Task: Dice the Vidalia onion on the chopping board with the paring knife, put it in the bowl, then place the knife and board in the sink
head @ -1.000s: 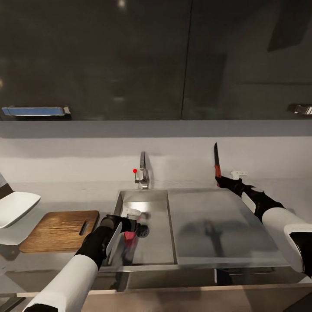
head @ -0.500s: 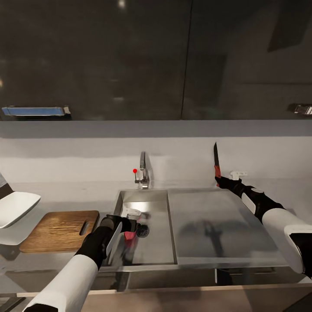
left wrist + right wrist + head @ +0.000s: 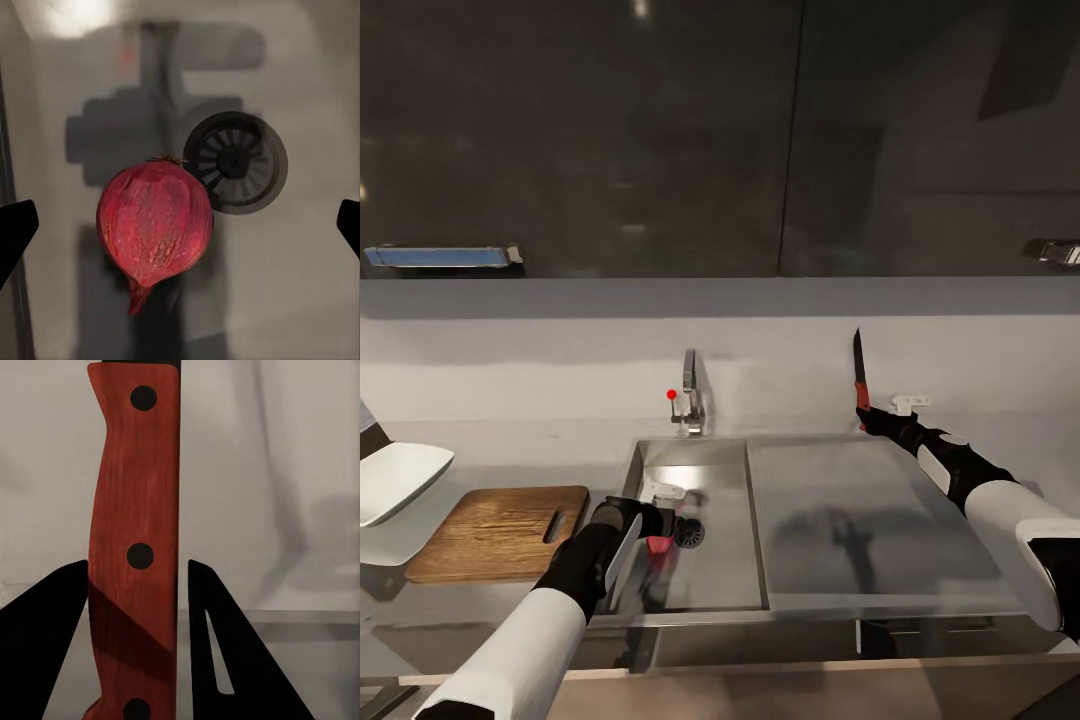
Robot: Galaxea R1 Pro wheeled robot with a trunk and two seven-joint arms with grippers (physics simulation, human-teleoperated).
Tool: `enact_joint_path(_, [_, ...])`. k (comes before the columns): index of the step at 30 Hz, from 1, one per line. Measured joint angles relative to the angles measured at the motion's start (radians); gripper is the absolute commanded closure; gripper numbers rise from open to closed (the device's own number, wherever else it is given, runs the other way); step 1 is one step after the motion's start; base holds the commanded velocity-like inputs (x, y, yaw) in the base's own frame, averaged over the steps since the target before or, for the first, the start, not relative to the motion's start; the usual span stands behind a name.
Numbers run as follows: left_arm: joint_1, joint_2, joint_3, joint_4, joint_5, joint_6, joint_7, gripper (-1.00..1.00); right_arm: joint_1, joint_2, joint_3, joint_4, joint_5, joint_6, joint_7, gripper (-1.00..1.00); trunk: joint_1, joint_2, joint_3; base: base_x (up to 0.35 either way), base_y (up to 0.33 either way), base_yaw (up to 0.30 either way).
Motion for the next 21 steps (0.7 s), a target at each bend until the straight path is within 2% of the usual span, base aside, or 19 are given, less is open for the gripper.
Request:
enact_joint_path(15, [0.0, 0.0, 0.0, 0.001, 0.0, 0.0, 0.0, -1.0, 0.0, 0.0, -0.001, -0.001, -0.002, 0.006, 0.0, 1.0, 0.0, 0.0, -0.014, 0.003, 0.0, 0.0])
enact_joint_path(21, [0.0, 0.0, 0.0, 0.001, 0.0, 0.0, 0.0, -1.0, 0.0, 0.0, -0.001, -0.001, -0.002, 0.004, 0.0, 1.0, 0.0, 0.0, -0.024, 0.125, 0.0, 0.0])
